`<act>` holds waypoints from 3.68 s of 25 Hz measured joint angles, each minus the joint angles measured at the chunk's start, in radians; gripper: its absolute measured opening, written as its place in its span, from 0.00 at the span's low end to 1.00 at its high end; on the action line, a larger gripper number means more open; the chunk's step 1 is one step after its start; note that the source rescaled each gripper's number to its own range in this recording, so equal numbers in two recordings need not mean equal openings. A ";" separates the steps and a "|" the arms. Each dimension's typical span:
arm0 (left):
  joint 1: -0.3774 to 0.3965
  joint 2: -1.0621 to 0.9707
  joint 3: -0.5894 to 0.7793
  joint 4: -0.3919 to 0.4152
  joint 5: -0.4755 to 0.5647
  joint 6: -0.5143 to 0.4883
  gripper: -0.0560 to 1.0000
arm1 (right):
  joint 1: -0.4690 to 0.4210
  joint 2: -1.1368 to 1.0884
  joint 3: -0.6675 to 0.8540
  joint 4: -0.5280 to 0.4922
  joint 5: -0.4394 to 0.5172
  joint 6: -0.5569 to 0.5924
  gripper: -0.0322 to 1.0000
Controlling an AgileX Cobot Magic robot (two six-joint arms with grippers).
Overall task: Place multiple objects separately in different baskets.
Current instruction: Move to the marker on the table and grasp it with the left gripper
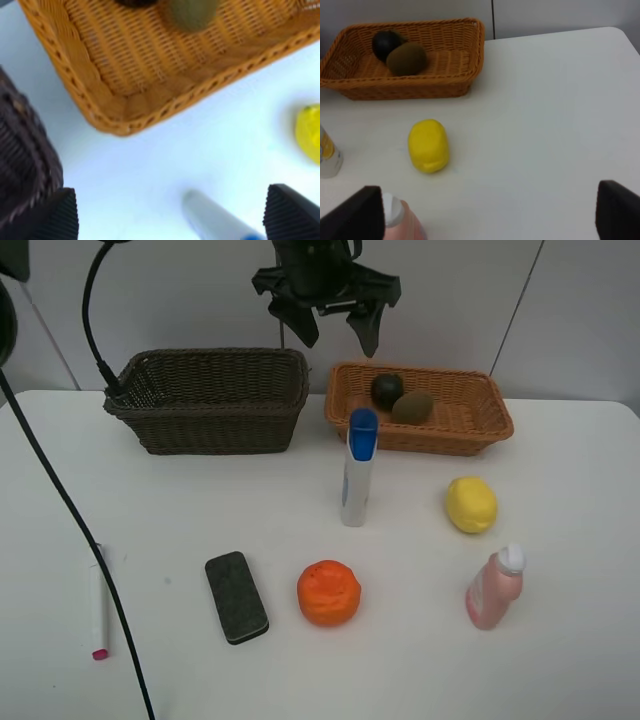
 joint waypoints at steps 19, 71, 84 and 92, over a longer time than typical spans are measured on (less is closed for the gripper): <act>-0.025 -0.751 0.881 0.029 -0.002 -0.106 0.97 | 0.000 0.000 0.000 0.000 0.000 0.000 1.00; 0.352 -0.376 1.526 0.152 -0.505 -0.187 0.97 | 0.000 0.000 0.000 0.000 0.000 0.000 1.00; 0.352 -0.375 1.526 0.180 -0.562 -0.176 0.08 | 0.000 0.000 0.000 0.000 0.000 0.000 1.00; 0.352 -0.391 1.526 0.184 -0.523 -0.175 0.05 | 0.000 0.000 0.000 0.000 0.000 0.000 1.00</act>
